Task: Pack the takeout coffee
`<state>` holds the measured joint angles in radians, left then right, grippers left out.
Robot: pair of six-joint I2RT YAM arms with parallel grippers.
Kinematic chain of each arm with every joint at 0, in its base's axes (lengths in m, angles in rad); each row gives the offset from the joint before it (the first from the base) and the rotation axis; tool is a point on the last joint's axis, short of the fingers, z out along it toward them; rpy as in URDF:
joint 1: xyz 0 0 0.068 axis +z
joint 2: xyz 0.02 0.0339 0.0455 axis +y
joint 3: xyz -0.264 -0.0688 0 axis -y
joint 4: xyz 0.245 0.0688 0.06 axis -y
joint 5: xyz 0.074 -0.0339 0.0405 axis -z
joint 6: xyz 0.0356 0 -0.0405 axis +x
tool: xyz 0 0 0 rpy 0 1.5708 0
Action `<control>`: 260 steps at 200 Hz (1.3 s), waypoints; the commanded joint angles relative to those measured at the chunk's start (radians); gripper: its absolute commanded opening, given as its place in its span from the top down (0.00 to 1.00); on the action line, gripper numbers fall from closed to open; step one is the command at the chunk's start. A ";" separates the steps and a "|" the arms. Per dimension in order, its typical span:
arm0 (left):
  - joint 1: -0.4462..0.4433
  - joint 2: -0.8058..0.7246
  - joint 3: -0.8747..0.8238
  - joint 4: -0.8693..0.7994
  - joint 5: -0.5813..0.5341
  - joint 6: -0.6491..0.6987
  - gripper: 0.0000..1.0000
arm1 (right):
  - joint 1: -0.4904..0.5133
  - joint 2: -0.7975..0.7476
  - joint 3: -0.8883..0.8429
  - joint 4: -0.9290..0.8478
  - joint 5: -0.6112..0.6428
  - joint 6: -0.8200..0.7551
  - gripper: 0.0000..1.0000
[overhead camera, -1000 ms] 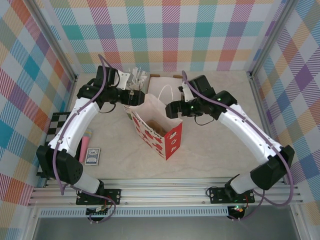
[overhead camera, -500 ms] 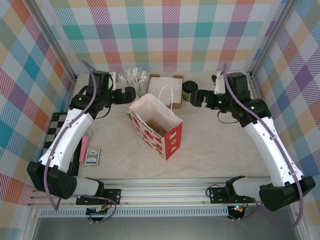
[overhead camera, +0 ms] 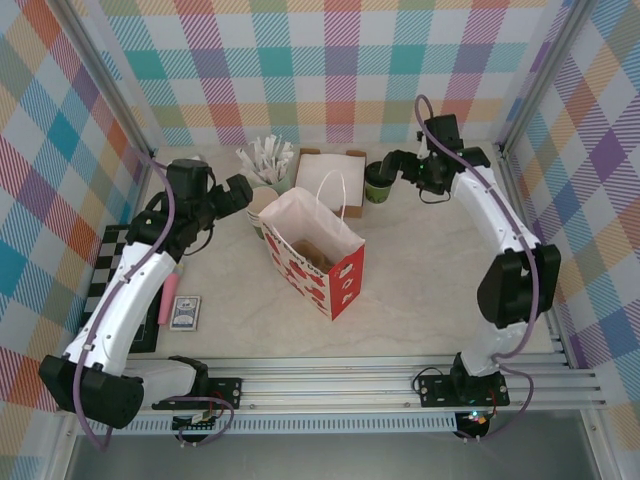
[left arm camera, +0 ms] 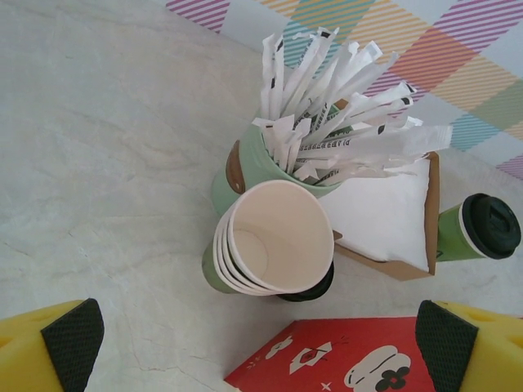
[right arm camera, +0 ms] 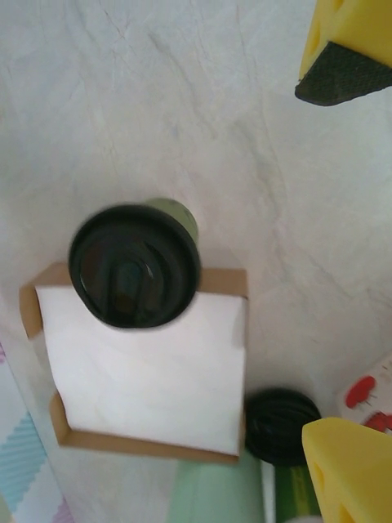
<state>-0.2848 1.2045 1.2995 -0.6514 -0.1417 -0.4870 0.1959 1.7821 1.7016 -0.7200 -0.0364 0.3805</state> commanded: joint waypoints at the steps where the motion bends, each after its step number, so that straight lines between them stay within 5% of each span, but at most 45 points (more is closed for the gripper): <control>1: -0.004 0.013 -0.009 0.024 -0.018 -0.091 0.00 | -0.034 0.055 0.078 0.029 -0.030 -0.014 0.00; 53: -0.002 0.006 -0.041 0.018 -0.033 -0.095 0.00 | -0.049 0.119 0.089 0.087 -0.053 -0.087 0.00; 126: 0.003 -0.048 -0.094 0.060 -0.067 -0.082 0.00 | -0.055 0.485 0.568 -0.189 -0.226 -0.090 0.00; 153: 0.004 -0.053 -0.098 0.059 -0.081 -0.072 0.00 | -0.040 0.593 0.721 -0.277 -0.200 -0.117 0.00; 260: 0.009 -0.068 -0.099 0.005 -0.106 -0.065 0.00 | -0.012 0.645 0.755 -0.289 -0.220 -0.147 0.00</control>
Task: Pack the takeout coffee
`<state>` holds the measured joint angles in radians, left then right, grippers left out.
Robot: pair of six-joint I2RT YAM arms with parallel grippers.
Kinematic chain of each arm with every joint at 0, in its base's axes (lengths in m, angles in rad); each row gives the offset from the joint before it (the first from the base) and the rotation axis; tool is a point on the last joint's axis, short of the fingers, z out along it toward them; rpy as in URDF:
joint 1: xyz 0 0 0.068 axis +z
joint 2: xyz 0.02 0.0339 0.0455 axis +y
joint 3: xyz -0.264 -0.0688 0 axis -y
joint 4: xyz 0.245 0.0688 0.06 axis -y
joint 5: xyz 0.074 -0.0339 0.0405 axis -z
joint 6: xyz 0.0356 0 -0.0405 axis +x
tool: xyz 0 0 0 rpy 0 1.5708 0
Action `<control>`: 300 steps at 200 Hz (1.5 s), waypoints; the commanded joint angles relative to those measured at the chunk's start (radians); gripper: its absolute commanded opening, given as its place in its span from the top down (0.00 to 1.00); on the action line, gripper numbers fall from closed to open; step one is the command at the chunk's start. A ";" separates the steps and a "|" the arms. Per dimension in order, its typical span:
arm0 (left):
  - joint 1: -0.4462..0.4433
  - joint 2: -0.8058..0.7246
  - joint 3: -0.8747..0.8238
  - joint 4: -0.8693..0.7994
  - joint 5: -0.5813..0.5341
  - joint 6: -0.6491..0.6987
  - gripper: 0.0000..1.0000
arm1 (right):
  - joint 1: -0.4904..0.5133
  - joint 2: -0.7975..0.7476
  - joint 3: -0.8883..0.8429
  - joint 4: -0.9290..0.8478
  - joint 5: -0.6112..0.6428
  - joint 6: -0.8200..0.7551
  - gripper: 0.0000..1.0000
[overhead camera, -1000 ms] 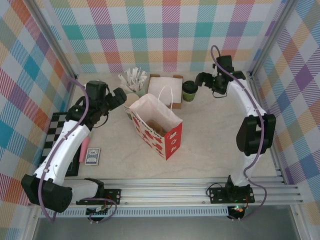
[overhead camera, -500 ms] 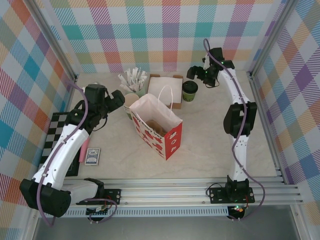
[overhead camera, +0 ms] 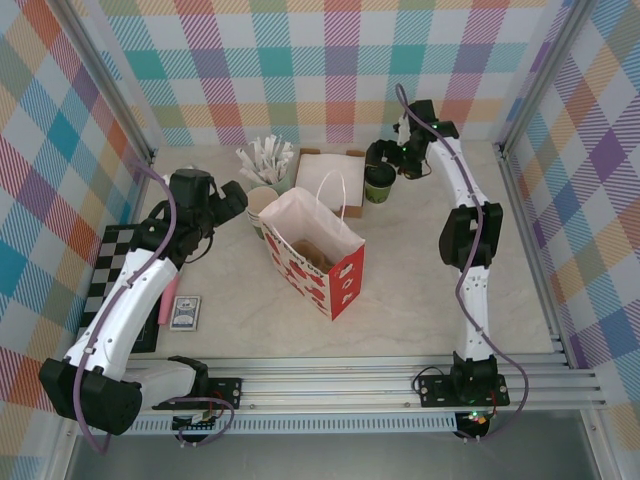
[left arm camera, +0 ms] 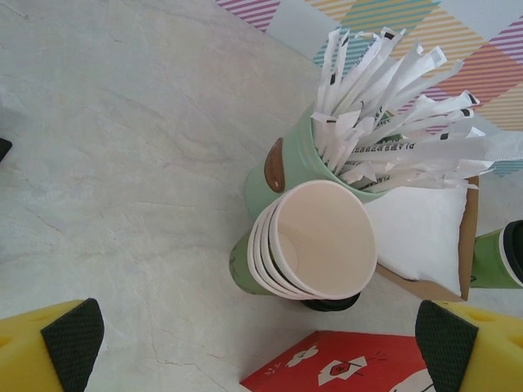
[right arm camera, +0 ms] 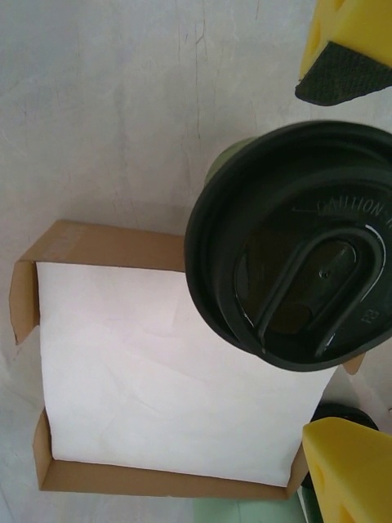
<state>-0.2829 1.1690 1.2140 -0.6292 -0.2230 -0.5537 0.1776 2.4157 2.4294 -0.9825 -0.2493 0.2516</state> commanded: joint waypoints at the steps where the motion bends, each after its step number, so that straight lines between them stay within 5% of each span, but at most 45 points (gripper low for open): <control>1: 0.007 -0.034 -0.015 -0.016 -0.024 0.002 0.00 | 0.006 0.012 0.028 -0.028 -0.006 -0.018 0.00; 98: 0.008 -0.034 -0.023 -0.027 -0.009 -0.004 0.00 | 0.018 0.054 0.039 -0.064 0.070 -0.054 0.00; 156: 0.008 -0.033 -0.021 -0.027 -0.012 -0.003 0.00 | 0.019 0.056 0.039 -0.062 0.031 -0.046 0.19; 192: 0.008 -0.025 -0.016 -0.023 0.001 -0.001 0.00 | 0.019 0.001 0.003 -0.065 0.048 -0.049 0.19; 300: 0.008 -0.019 -0.006 0.026 0.124 0.001 0.00 | 0.028 -0.557 -0.897 0.262 0.064 -0.011 0.19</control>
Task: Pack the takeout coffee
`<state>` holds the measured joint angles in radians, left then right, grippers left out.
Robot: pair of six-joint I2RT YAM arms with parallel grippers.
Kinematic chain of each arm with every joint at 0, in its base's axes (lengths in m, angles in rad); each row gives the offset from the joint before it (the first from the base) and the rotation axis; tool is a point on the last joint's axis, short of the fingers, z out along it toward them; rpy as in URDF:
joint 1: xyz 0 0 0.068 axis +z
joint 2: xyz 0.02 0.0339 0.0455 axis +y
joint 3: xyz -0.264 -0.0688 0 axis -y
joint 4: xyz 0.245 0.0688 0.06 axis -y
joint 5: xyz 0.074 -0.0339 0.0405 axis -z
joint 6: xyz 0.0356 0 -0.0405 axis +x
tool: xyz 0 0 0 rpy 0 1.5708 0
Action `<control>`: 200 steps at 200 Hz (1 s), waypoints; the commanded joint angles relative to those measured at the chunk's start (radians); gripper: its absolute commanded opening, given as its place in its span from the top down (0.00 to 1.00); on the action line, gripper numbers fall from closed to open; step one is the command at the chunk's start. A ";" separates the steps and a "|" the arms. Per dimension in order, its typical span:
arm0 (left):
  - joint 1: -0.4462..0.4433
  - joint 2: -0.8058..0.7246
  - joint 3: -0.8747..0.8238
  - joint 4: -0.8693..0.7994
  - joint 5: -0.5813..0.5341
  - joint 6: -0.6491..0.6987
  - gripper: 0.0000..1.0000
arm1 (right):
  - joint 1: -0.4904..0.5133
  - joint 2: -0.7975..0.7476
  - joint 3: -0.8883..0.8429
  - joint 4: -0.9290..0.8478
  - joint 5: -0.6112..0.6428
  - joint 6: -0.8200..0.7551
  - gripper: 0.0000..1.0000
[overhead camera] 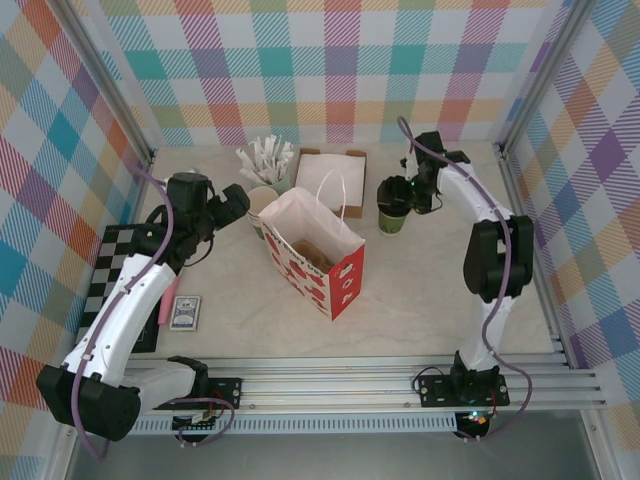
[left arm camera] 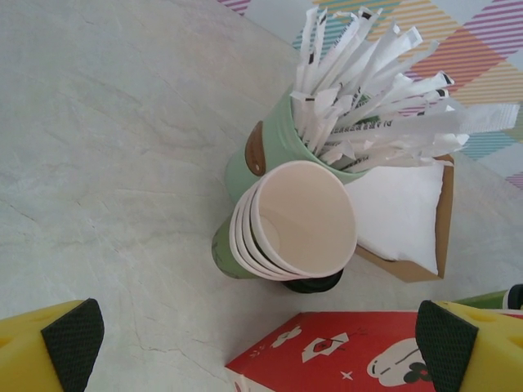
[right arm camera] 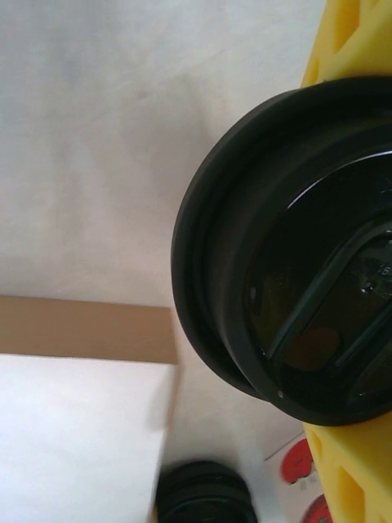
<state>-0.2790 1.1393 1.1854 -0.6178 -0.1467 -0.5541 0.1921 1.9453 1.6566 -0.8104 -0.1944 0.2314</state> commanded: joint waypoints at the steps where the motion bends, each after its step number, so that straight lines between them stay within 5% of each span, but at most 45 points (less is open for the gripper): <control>1: 0.004 0.012 0.024 0.015 0.050 0.000 0.00 | 0.013 -0.090 -0.128 0.091 0.009 0.009 0.19; 78: -0.035 0.114 0.155 -0.169 0.160 -0.029 0.10 | 0.036 -0.236 -0.372 0.150 0.019 0.016 0.17; 157: -0.141 0.134 0.204 -0.218 0.198 -0.024 0.12 | 0.044 -0.277 -0.324 0.091 0.076 -0.010 0.03; 200: -0.164 0.178 0.240 -0.251 0.186 -0.018 0.30 | 0.071 -0.290 -0.274 0.019 0.198 0.030 0.00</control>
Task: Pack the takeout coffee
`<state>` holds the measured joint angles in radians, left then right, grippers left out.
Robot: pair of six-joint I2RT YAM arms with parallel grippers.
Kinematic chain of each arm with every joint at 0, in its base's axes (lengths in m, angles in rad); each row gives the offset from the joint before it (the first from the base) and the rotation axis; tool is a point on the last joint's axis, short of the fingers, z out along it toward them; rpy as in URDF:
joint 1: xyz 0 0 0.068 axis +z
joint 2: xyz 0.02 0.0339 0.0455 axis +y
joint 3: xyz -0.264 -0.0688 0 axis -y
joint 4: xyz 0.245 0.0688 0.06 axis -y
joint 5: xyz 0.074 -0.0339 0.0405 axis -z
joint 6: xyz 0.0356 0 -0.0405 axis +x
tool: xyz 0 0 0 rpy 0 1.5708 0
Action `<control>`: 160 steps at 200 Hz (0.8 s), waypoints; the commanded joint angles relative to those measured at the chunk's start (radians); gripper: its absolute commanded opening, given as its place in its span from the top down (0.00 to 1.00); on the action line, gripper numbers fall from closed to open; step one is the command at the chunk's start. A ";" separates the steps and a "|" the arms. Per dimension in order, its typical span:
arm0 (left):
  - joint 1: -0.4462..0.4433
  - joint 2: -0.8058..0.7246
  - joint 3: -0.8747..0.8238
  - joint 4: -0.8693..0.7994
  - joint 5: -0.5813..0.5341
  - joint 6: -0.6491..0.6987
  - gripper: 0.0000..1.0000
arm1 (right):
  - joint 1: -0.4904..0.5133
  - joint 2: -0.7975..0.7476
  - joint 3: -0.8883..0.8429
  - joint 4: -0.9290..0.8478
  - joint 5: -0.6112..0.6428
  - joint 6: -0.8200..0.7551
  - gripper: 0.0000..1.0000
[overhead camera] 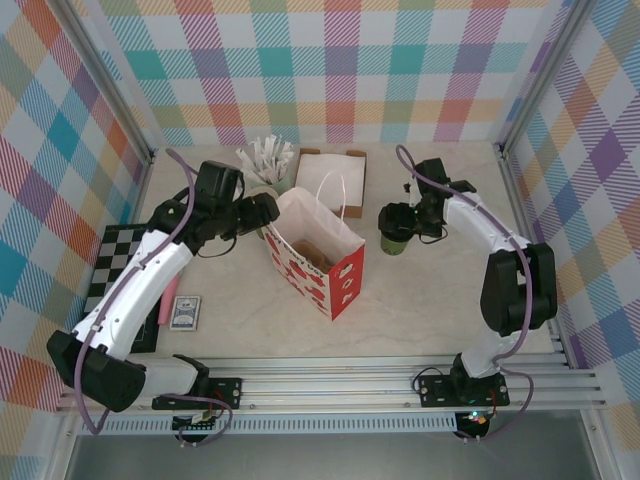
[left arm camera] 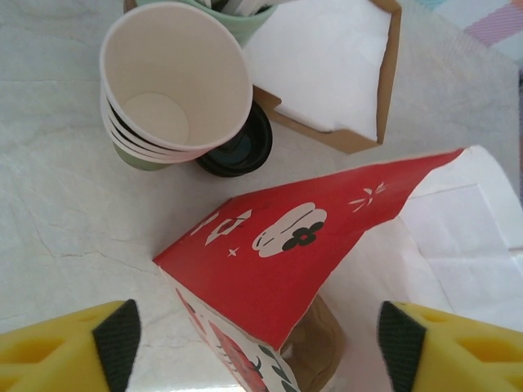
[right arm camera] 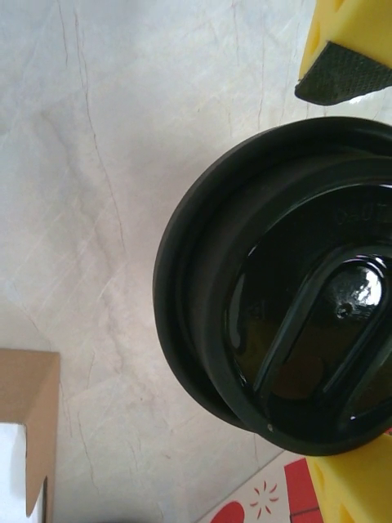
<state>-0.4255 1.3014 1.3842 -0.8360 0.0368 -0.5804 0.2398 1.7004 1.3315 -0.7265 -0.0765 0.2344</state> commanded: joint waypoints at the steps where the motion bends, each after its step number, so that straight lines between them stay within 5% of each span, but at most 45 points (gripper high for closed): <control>1: -0.017 0.017 0.041 -0.032 0.002 0.009 0.31 | 0.025 -0.045 0.051 -0.066 0.082 0.028 0.00; 58: -0.019 0.075 0.100 -0.067 -0.027 0.049 0.65 | 0.076 -0.045 0.125 -0.118 0.170 0.052 0.00; 99: -0.015 0.134 0.176 -0.099 -0.014 0.100 0.80 | 0.100 0.014 0.194 -0.187 0.220 0.050 0.00; 160: -0.011 0.225 0.262 -0.086 0.029 0.187 0.83 | 0.113 0.114 0.285 -0.288 0.222 0.072 0.00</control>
<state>-0.4347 1.4849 1.5929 -0.9150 0.0299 -0.4564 0.3428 1.7779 1.5669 -0.9363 0.1284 0.2867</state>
